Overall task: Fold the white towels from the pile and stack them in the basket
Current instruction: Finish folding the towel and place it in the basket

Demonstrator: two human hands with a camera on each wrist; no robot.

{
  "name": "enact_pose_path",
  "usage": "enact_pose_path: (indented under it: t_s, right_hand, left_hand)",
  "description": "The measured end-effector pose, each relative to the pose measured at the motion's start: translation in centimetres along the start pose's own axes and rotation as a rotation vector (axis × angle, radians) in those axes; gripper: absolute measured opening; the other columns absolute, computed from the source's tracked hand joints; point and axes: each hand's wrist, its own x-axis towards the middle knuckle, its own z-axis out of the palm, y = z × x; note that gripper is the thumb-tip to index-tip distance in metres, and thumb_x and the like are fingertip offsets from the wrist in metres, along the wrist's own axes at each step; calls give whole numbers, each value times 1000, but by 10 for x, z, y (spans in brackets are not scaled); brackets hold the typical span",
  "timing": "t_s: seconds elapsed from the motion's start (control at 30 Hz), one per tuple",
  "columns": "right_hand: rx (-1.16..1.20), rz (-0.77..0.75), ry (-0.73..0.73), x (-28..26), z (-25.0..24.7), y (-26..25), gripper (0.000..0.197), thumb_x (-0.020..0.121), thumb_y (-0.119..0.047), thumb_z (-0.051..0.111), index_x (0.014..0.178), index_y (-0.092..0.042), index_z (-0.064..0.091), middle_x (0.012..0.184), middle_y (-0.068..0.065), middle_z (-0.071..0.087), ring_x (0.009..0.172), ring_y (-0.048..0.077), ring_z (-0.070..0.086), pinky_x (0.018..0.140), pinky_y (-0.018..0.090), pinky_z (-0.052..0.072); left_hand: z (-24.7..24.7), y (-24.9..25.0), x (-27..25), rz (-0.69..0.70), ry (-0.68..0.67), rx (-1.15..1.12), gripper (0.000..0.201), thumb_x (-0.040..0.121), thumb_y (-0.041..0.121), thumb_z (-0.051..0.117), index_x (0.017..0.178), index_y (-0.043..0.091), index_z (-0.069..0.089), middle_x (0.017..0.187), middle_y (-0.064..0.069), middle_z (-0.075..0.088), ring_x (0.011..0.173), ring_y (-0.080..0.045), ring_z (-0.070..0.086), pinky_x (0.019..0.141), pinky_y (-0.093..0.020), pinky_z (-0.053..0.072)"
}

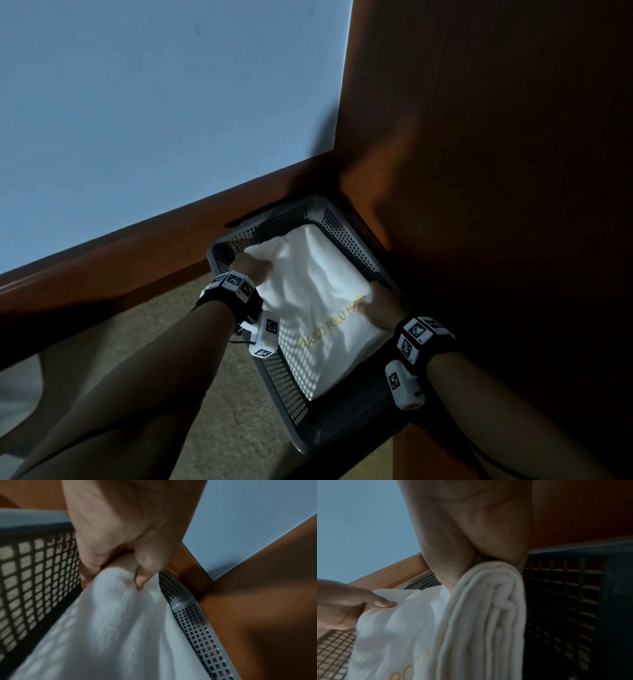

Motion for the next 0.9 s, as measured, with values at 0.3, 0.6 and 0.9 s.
enact_pose_path:
  t_s: [0.3,0.6,0.9]
  right_hand:
    - [-148,-36,-44,-16,-11,-1,60,98,-27,64,149,-7,40,152,18,50,140,34,48,110,37,40]
    - [-252,-36,-306,-29,0,4,42,102,-15,44,140,-7,59,146,15,55,130,32,56,105,35,47]
    - [-168,-64,-210,-38,0,16,46,101,-26,55,146,-17,57,151,10,54,135,27,53,107,31,43]
  left_hand:
    - [2,-3,-39,222,129,234,85,89,24,75,157,9,27,153,-24,33,130,-48,49,98,-50,51]
    - [46,-9,-42,293,-243,620,66,94,38,64,155,27,42,160,-16,29,146,-40,34,117,-50,39]
    - [27,-14,-51,342,-192,523,51,99,31,61,148,15,55,153,-10,52,139,-27,50,110,-34,41]
